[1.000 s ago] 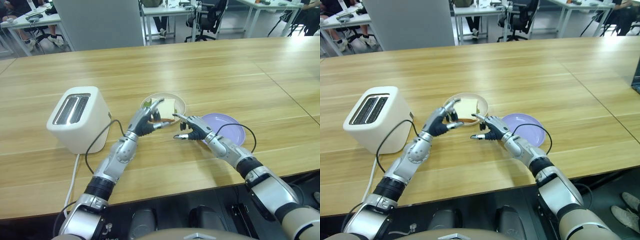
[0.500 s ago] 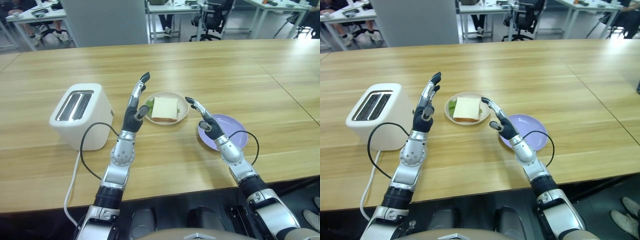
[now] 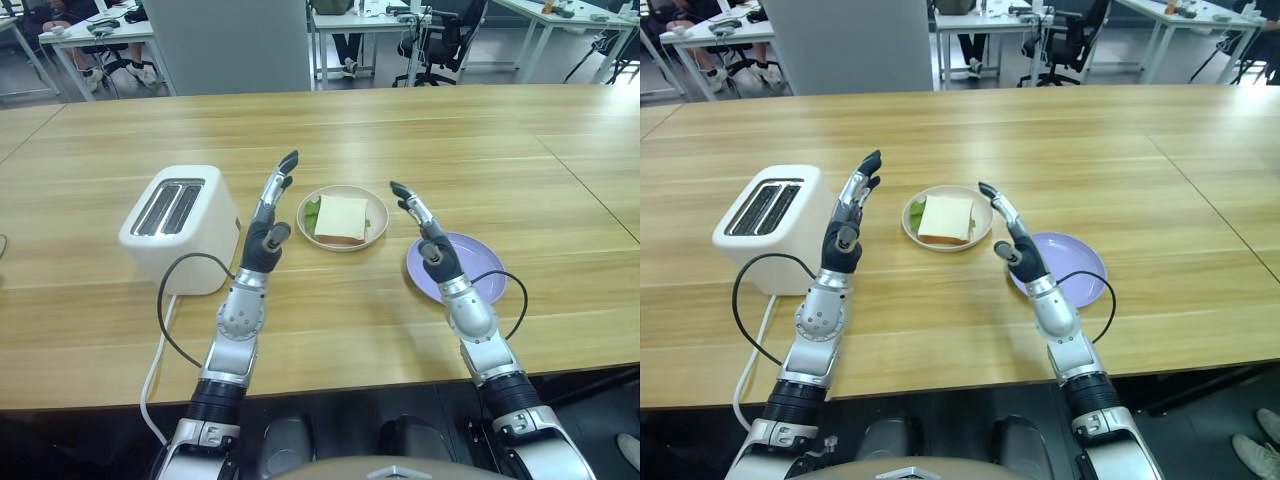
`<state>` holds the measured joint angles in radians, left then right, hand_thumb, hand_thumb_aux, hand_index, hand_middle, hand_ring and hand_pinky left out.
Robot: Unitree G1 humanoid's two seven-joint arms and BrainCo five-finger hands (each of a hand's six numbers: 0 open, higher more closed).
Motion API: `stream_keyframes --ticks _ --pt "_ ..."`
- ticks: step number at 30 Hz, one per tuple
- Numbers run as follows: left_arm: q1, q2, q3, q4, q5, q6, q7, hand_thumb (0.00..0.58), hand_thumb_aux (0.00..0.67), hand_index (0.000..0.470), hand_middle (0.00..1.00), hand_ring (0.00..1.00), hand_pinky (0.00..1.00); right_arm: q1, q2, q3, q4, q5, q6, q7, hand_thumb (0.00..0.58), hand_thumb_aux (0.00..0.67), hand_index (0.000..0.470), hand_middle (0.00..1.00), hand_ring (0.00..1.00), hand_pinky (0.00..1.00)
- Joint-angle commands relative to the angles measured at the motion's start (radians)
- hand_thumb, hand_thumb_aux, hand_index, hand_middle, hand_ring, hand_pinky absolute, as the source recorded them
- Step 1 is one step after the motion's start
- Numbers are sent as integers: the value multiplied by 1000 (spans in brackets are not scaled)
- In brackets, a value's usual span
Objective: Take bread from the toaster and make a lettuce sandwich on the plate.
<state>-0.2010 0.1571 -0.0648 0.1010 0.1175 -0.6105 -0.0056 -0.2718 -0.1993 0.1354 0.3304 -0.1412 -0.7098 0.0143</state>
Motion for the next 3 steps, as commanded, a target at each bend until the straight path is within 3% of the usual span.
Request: stream_keyframes --ticks 1,3 --pt "13 2 7 20 -19 -9 -21 0 0 0 0 0 0 -28 19 -20 68 20 -7 12 0 0 0 0 0 0" --pt "12 1 11 23 -22 -11 -26 0 0 0 0 0 0 -36 23 -25 83 12 -17 10 0 0 0 0 0 0"
